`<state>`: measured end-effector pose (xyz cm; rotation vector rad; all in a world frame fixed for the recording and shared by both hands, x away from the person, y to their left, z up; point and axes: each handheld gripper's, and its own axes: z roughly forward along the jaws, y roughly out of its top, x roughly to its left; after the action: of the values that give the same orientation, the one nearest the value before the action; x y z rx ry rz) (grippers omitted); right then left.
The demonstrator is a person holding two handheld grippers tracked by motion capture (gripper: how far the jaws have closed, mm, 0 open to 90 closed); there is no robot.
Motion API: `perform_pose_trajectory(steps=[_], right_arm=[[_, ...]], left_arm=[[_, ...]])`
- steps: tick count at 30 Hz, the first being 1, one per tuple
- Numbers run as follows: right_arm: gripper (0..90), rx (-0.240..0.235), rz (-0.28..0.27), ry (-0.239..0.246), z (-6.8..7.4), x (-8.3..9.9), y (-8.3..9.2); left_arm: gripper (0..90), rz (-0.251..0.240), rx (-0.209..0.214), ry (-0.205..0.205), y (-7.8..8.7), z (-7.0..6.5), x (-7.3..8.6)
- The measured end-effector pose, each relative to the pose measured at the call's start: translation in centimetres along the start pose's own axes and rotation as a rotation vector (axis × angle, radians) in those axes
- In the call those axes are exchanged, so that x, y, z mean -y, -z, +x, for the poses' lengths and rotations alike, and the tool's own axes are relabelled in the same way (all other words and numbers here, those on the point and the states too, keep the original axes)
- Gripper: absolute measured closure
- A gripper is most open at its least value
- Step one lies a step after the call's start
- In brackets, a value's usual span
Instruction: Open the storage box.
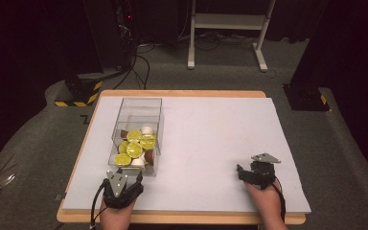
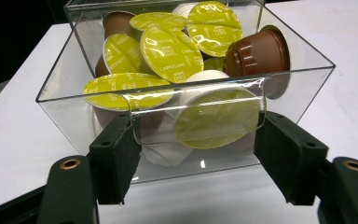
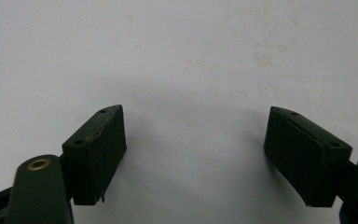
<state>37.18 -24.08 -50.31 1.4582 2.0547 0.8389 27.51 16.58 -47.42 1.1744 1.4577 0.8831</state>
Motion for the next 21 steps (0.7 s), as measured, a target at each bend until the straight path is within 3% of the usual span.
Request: perform_pose_trajectory(steps=[21], right_arm=[[20.7,0.002,-0.001,0.000,0.00,0.01,0.00]], left_arm=[[32.5,0.001,0.008,-0.001,0.68,0.13,0.26]])
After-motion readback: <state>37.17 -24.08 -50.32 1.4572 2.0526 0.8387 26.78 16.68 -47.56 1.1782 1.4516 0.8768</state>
